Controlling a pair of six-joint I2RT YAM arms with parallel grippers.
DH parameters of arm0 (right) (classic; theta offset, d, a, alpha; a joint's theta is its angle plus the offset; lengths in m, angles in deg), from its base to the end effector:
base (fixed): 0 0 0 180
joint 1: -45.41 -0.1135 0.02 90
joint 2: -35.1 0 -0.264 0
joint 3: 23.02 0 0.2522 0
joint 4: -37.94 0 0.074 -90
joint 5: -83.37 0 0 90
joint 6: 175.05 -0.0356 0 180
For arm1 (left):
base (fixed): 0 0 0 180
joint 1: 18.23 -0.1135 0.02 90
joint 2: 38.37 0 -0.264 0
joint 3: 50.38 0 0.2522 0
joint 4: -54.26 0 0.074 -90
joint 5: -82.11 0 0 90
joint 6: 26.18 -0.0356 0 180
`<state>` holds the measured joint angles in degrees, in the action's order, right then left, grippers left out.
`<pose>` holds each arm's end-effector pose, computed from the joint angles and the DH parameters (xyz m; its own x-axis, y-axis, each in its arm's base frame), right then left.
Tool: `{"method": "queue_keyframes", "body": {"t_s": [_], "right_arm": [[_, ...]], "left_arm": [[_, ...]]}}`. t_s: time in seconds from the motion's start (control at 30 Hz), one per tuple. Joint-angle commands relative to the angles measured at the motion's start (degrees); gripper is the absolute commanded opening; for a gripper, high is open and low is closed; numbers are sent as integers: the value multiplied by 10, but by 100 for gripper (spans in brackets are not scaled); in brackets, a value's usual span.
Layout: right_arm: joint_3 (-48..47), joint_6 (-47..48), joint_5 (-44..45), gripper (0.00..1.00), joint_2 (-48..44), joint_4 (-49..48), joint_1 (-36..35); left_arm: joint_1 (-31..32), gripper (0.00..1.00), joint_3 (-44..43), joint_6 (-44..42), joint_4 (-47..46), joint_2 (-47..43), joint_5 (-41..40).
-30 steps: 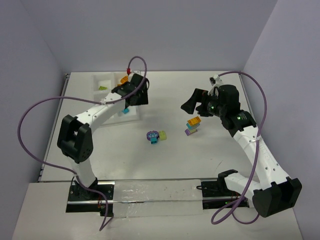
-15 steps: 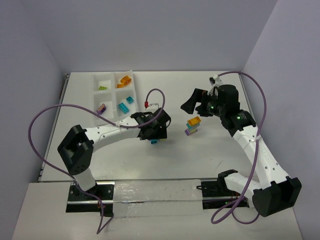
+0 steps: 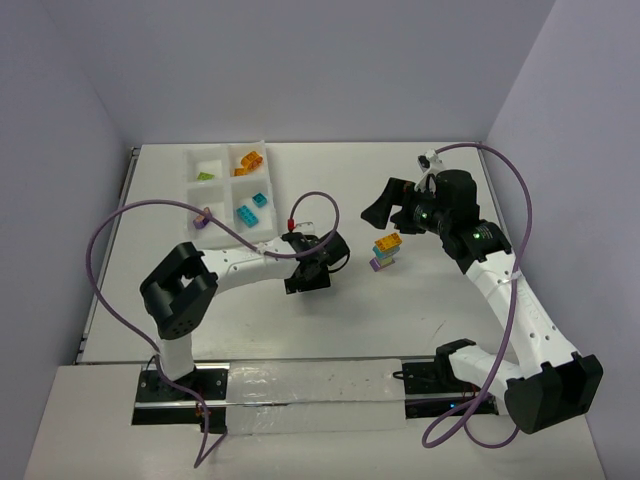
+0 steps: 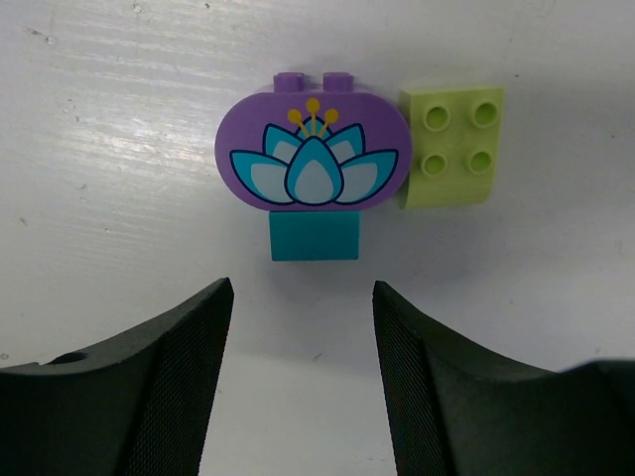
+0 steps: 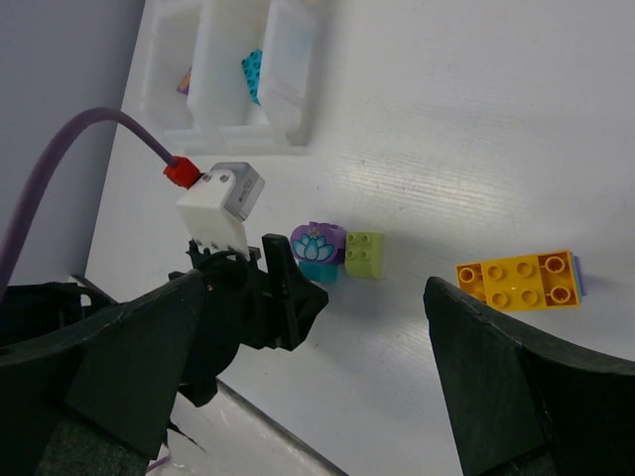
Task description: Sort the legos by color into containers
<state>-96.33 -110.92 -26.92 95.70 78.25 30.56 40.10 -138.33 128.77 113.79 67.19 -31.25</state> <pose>0.2207 0.0713 0.3492 -0.6374 0.2544 -0.7273 -0.2882 0.7967 0.5312 0.1984 -0.2947 0.1875 -0.8826 -0.1534 -0.4444 -0.1525 0.9876 -0.0380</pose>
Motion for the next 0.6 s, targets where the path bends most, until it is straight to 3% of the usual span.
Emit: {"method": "queue_keyframes", "body": {"t_s": [0.0,0.43,0.57], "right_arm": [[-2,4,-3,100,-3,-23,3],[-10,5,-9,100,-2,-23,3],[-9,3,-8,100,-5,-23,3]], "left_arm": [[-12,65,-17,11,-24,15,-10],[-34,53,-12,-21,-64,48,0],[-34,43,-3,-31,-76,48,-8]]}}
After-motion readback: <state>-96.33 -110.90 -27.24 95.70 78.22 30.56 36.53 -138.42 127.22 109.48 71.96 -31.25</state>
